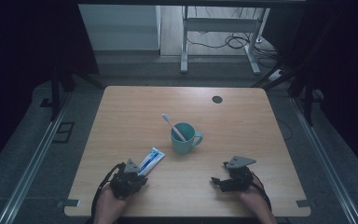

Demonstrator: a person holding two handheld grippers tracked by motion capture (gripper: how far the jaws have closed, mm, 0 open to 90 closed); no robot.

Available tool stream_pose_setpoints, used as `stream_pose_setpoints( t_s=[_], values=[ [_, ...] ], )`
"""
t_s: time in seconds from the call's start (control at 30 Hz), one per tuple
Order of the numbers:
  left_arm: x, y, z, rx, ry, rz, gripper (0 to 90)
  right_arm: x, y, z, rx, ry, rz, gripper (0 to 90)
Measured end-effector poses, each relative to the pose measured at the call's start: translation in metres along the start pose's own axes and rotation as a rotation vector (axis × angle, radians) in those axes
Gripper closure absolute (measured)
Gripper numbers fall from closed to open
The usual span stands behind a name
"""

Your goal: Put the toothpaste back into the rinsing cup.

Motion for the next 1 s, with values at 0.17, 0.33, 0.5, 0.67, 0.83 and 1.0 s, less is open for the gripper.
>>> stream_pose_setpoints(
  t_s=[0.17, 0.33, 0.5, 0.67, 0.83, 1.0],
  values=[
    [0.002, 0.0, 0.004, 0.006, -0.021, 0.004, 77.1, 0.0, 0.0, 0.0, 0.0, 0.0, 0.0, 17.5],
    [0.011, 0.008, 0.006, 0.003, -0.01, -0.012, 71.0, 0.0, 0.0, 0.0, 0.0, 0.0, 0.0, 17.5],
    [0.016, 0.016, 0.015, 0.003, 0.02, 0.015, 60.0, 0.0, 0.0, 0.0, 0.0, 0.0, 0.0, 17.5],
    [0.013, 0.022, 0.025, 0.037, 0.02, 0.077, 49.9, 0.0, 0.0, 0.0, 0.0, 0.0, 0.0, 17.5],
    [0.004, 0.027, 0.028, 0.054, -0.011, 0.185, 38.2, 0.0, 0.0, 0.0, 0.0, 0.0, 0.0, 17.5],
    [-0.004, 0.034, 0.031, 0.039, 0.003, 0.25, 35.4, 0.0, 0.0, 0.0, -0.001, 0.0, 0.0, 17.5]
  ],
)
Point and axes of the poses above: each handheld gripper's, and its own axes: x roughly backward along the jaws, y roughly out of its top, z roughly to its left, the point moved 2 cm from there along -x, roughly forward along the jaws, and after that the axes turned 6 degrees about x, right-handed, at the moved point
